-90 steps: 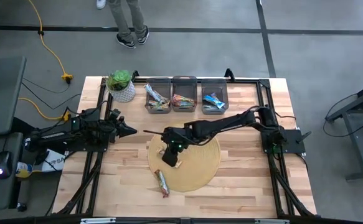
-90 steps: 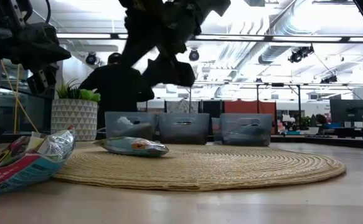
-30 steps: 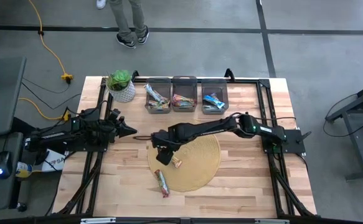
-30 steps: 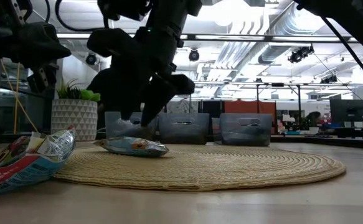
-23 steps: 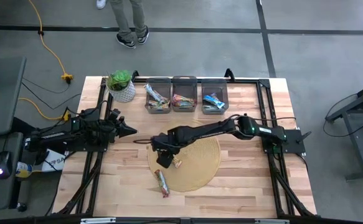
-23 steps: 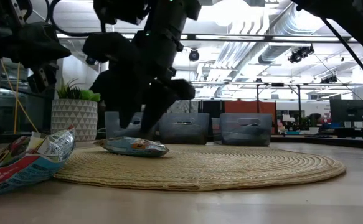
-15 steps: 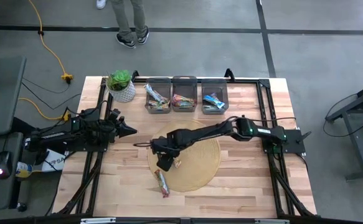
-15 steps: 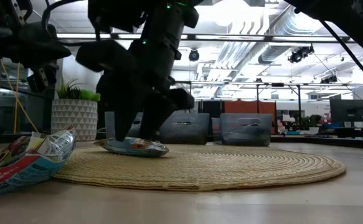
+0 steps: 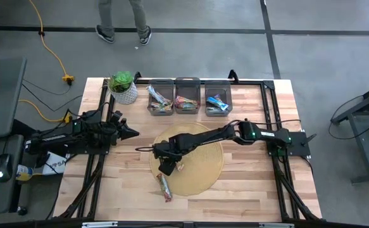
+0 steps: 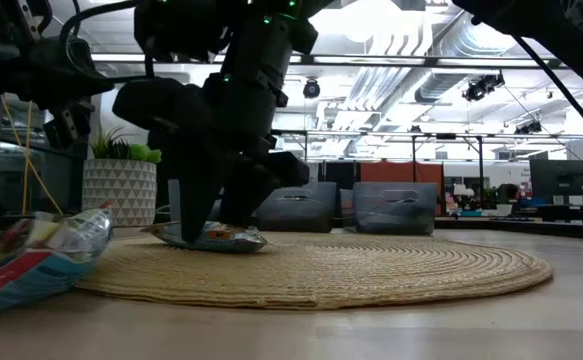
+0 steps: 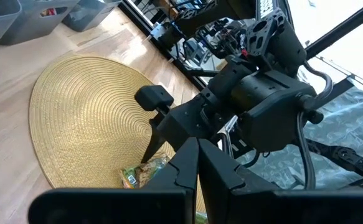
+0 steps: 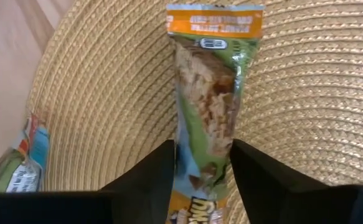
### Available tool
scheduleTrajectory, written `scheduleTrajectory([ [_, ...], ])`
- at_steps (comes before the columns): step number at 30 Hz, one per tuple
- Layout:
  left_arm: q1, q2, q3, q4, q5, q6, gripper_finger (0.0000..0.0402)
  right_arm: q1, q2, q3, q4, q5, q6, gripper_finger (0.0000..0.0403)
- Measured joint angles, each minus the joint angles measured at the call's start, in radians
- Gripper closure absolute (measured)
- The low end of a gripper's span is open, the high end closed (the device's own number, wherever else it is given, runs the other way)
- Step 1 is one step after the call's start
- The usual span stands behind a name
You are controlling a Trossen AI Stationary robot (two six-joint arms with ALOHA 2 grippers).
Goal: Pick and place Granola Bars by type
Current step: Put the yellow granola bar into the left black bin
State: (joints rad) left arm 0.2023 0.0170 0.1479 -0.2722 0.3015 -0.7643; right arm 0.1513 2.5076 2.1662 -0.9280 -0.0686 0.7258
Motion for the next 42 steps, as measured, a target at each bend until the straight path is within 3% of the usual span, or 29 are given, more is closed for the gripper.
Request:
scheduleTrajectory([
  [18,0.0,0.0,0.0,-0.001,0.001,0.007,0.0392,0.006,0.003,-0.002,0.011,0.008,0.0,0.0332],
  [42,0.0,0.0,0.0,-0.001,0.001,0.007,0.0392,-0.001,-0.021,-0.003,0.118,0.003,-0.019,0.0336],
])
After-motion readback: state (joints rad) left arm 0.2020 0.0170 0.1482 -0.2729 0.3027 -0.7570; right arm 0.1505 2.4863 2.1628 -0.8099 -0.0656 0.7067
